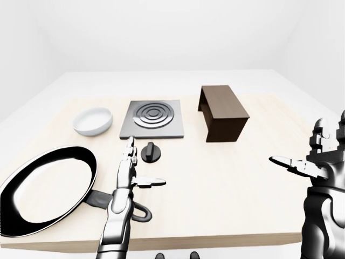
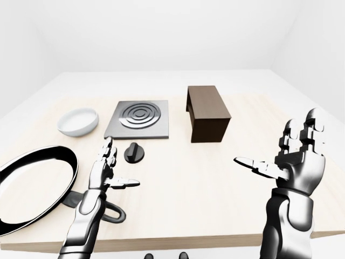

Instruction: Turn on the stove.

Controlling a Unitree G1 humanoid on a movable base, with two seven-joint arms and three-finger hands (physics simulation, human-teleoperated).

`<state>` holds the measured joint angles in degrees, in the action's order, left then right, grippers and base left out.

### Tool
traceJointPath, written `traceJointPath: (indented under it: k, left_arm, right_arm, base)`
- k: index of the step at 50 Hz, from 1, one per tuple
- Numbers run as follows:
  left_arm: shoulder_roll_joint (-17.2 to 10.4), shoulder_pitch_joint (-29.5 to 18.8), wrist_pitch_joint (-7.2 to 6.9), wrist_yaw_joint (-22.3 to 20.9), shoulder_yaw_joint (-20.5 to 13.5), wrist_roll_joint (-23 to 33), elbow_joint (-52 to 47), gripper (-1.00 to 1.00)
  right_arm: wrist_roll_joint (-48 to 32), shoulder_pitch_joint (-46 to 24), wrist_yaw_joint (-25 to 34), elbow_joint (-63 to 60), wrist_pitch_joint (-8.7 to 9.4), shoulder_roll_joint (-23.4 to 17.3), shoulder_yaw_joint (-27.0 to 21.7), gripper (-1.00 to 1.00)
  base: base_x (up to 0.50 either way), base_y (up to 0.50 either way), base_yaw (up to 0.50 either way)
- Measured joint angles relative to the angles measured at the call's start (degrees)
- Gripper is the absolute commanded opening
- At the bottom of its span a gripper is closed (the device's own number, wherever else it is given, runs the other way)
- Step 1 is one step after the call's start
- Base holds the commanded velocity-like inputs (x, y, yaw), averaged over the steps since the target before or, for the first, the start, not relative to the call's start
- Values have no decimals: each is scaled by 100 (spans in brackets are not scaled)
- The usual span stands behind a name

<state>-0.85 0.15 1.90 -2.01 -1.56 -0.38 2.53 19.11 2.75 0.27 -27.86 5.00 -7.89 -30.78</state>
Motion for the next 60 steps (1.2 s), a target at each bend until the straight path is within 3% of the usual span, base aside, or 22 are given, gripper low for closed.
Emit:
traceJointPath:
  k: [18, 30, 40, 53, 60]
  left_arm:
    - [0, -19, 21, 3, 4, 18, 40, 100]
    - [15, -285, -71, 52, 38, 43, 219, 100]
    - [-24, -761, -277, 147, -6, 31, 396, 100]
    - [-93, -1329, -140, 277, -66, 43, 1055, 100]
    - [-101, -1444, 25, 293, -63, 59, 1396, 100]
  right_arm:
    - [73, 44, 32, -49, 0, 37, -55, 100]
    - [161, 69, 21, -92, 0, 45, -97, 100]
    - [206, 77, 15, -95, 0, 45, -109, 100]
    - [238, 97, 28, -85, 0, 54, -116, 100]
    - [240, 106, 37, -78, 0, 61, -116, 100]
  base:
    - [21, 0, 0]
    - [0, 0, 0]
    - [0, 0, 0]
    - [0, 0, 0]
    - [0, 0, 0]
